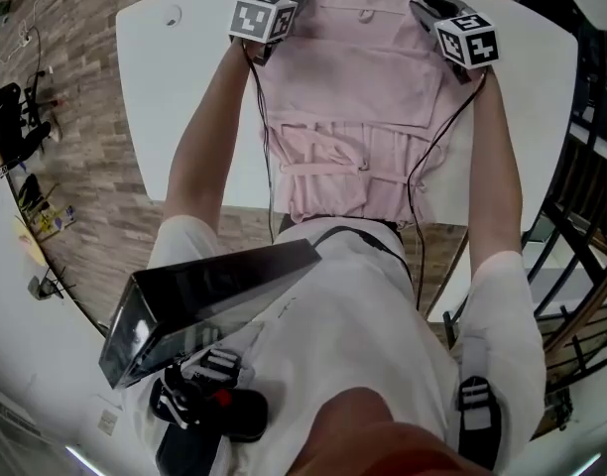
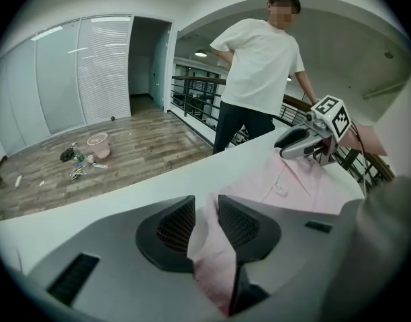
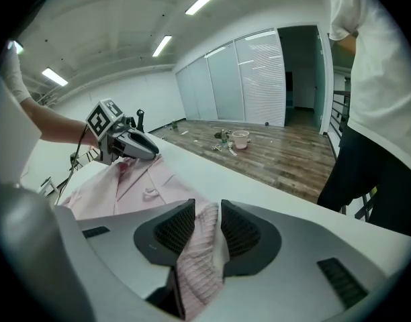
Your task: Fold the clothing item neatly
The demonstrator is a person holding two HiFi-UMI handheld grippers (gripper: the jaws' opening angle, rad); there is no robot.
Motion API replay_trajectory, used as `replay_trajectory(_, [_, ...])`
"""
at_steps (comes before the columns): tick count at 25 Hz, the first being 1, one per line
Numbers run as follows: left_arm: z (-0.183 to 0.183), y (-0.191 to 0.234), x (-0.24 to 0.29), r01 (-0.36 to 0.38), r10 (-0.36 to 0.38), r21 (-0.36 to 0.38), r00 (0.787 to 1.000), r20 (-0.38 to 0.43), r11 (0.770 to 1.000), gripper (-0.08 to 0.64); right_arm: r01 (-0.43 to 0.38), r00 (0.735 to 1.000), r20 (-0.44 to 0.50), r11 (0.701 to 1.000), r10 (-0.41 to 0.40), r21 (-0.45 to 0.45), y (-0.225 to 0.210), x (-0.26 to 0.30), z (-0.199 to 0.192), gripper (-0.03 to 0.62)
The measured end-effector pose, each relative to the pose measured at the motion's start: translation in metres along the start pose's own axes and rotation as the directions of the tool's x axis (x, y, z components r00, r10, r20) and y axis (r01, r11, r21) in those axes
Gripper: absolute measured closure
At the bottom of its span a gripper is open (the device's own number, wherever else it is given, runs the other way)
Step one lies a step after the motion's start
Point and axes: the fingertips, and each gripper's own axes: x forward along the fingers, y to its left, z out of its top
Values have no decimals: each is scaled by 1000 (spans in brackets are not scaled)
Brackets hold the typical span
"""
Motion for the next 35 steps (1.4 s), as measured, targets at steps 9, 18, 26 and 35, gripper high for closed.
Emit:
replay_trajectory(9, [-7, -2, 7, 22, -21, 38, 999, -35, 999, 495, 12, 1000, 14, 1000, -12, 20, -5, 2, -8, 560])
replay_trajectory(18, [19, -17, -29, 19, -26, 127, 998, 52, 992, 541, 25, 993, 112, 999, -22, -23, 12, -30, 22, 572])
replay_trajectory(26, [29, -32, -82, 0, -19, 130, 989, 148, 992, 541, 46, 985, 171, 997, -36, -56, 32, -74, 42, 572])
replay_trajectory(35, [-7, -59, -111, -94, 39, 232, 972, 230, 968, 541, 94, 977, 203, 985, -64, -144, 74, -87, 9, 572])
